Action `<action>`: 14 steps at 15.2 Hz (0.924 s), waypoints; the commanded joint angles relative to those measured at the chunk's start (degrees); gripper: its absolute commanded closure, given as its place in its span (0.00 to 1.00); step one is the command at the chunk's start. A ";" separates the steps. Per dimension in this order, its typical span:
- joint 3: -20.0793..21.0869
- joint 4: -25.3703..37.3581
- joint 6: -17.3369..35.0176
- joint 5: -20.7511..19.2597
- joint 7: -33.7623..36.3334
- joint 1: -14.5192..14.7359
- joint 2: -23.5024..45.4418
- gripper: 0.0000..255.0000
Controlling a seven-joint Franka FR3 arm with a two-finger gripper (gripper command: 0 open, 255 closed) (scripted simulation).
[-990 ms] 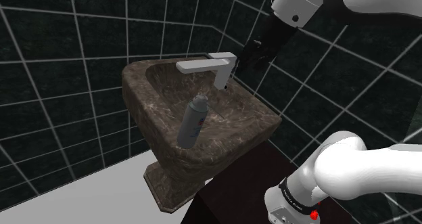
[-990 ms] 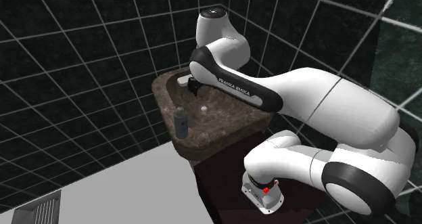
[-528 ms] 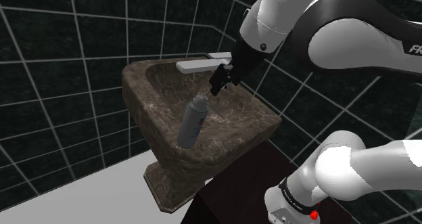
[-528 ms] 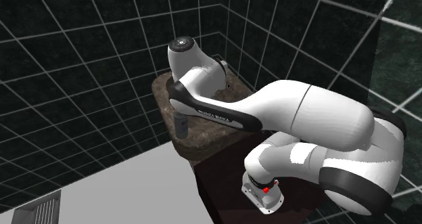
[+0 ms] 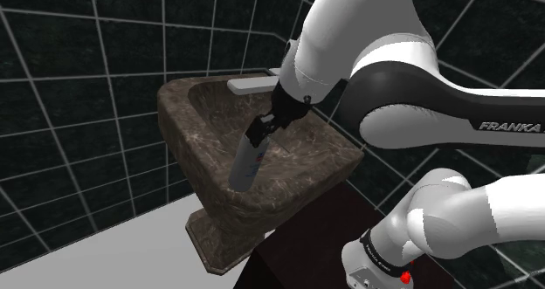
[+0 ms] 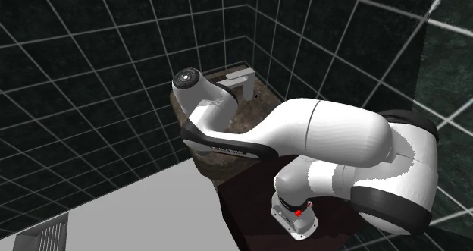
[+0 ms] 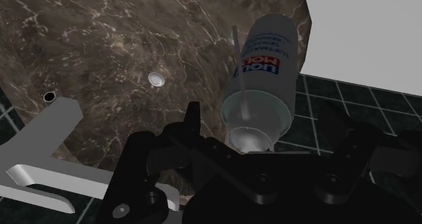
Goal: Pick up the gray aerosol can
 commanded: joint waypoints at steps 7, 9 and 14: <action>1.31 -2.84 3.82 0.11 1.08 -0.05 1.02 1.00; 1.30 -2.84 3.81 0.12 1.07 -0.04 1.00 1.00; 1.26 -2.95 3.81 0.15 1.03 0.00 0.90 1.00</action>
